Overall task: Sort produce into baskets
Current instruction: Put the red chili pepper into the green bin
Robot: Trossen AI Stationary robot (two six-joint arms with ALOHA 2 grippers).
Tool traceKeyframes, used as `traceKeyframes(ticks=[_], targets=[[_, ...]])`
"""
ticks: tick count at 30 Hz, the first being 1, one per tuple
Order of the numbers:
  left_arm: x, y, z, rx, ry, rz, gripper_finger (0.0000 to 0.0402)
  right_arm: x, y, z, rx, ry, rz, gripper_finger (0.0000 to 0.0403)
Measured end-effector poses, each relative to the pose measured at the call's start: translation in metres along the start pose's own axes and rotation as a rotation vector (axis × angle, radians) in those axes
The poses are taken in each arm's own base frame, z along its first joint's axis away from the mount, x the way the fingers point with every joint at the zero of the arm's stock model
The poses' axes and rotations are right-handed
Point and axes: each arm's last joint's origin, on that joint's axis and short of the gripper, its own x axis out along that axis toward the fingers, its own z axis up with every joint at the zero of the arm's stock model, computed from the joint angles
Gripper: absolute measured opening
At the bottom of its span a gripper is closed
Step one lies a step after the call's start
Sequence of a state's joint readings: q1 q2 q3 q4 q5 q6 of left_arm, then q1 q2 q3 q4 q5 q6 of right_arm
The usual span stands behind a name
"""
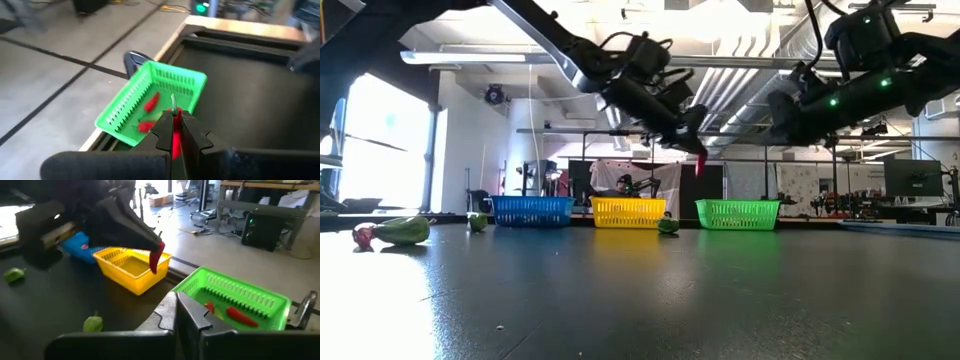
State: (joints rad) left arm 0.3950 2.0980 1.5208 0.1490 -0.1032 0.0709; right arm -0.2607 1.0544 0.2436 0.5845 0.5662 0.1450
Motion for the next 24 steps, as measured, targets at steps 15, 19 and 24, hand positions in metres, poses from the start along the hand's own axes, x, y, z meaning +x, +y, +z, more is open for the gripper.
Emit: traceKeyframes(ticks=[15, 19, 24], targets=[[0.050, -0.031, 0.007, -0.120, -0.021, 0.217, 0.0000, -0.011, -0.005, 0.015, -0.001, -0.080, -0.018, 0.0000], [0.058, -0.027, 0.009, -0.153, -0.018, 0.237, 0.0000, -0.011, -0.006, 0.015, -0.009, -0.079, -0.018, 0.0000], [0.066, -0.024, 0.009, -0.184, 0.007, 0.218, 0.0001, -0.012, -0.006, 0.016, -0.011, -0.078, -0.018, 0.0000]])
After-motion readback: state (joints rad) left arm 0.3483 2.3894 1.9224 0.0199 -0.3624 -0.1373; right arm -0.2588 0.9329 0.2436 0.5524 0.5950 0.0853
